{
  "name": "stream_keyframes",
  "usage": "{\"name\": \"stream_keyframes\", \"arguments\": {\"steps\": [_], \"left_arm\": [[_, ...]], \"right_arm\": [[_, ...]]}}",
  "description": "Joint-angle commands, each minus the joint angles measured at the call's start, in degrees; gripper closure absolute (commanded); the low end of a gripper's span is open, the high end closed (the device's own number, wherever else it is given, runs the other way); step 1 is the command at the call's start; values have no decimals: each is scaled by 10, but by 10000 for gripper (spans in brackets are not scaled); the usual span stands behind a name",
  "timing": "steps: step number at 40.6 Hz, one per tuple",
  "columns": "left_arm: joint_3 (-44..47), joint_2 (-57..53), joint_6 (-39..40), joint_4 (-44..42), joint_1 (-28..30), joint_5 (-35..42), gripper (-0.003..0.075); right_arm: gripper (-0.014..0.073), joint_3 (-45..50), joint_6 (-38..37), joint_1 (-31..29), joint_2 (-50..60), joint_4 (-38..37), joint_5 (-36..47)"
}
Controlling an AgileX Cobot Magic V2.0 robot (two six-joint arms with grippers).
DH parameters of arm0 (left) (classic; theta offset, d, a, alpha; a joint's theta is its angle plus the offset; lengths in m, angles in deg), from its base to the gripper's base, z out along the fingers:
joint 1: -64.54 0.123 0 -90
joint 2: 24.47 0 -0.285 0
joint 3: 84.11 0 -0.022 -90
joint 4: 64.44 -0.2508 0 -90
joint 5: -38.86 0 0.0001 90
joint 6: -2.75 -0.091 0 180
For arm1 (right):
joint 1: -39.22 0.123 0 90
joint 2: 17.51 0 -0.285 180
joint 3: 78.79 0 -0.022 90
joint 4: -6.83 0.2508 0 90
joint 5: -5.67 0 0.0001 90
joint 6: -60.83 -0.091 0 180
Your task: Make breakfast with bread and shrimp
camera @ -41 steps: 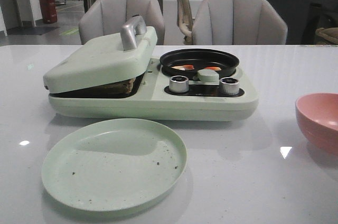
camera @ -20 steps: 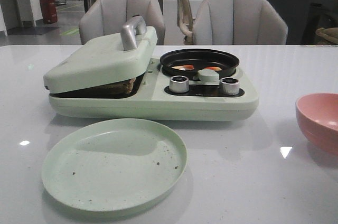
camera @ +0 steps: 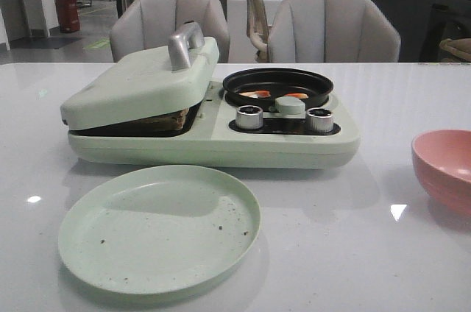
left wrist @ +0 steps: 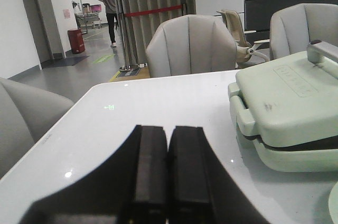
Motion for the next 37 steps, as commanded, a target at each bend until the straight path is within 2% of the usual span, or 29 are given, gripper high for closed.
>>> {"name": "stream_keyframes", "arguments": {"steps": [1,37], "left_arm": [[4,-12,2,5,0,56,619],[4,-11,2,5,0,56,619]], "right_arm": [[558,-8,4,-12,27,4,58],[558,-8,4,-17,48,5,69]]}}
